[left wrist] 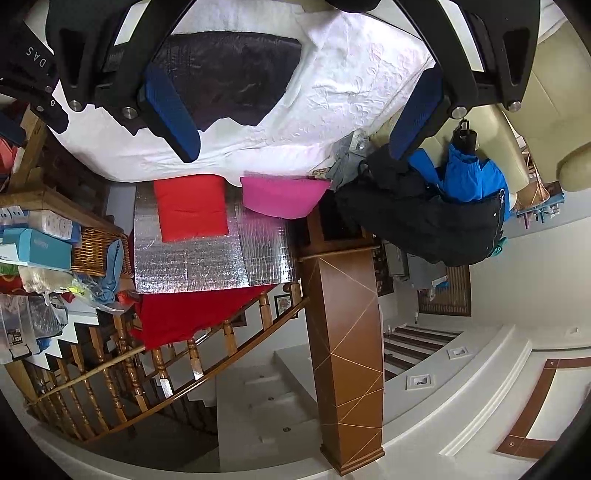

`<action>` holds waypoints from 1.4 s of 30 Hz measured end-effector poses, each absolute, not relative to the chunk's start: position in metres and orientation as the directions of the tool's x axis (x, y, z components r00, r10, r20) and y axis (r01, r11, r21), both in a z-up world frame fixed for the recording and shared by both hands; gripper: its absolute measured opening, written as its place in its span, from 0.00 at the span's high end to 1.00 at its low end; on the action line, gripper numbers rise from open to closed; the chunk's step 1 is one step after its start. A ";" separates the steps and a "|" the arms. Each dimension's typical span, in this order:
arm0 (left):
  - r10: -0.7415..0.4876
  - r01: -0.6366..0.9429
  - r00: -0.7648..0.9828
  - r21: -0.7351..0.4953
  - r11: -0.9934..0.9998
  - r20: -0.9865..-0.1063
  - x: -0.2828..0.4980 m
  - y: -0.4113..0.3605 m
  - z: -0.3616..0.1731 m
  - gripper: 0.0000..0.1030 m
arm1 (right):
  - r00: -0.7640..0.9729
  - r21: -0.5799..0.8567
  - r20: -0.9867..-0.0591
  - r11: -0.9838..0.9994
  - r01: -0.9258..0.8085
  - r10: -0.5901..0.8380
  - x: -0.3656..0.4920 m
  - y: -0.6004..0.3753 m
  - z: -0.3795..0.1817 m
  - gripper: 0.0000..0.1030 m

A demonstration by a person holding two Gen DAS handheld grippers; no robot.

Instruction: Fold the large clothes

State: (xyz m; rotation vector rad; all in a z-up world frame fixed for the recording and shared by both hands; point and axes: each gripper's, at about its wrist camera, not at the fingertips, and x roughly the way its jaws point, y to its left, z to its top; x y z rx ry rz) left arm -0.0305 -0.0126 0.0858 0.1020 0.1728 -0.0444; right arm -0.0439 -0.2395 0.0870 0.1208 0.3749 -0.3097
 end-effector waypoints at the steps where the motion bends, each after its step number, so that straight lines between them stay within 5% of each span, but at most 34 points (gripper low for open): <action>1: -0.036 0.053 0.984 0.097 0.994 -0.174 -0.030 -0.013 0.086 0.01 | 0.884 0.058 -0.378 0.946 0.318 -0.274 -0.044 -0.240 0.087 0.29; 42: -0.027 0.044 0.985 0.096 0.994 -0.171 -0.029 -0.009 0.084 0.01 | 0.877 0.045 -0.387 0.944 0.327 -0.285 -0.039 -0.242 0.085 0.29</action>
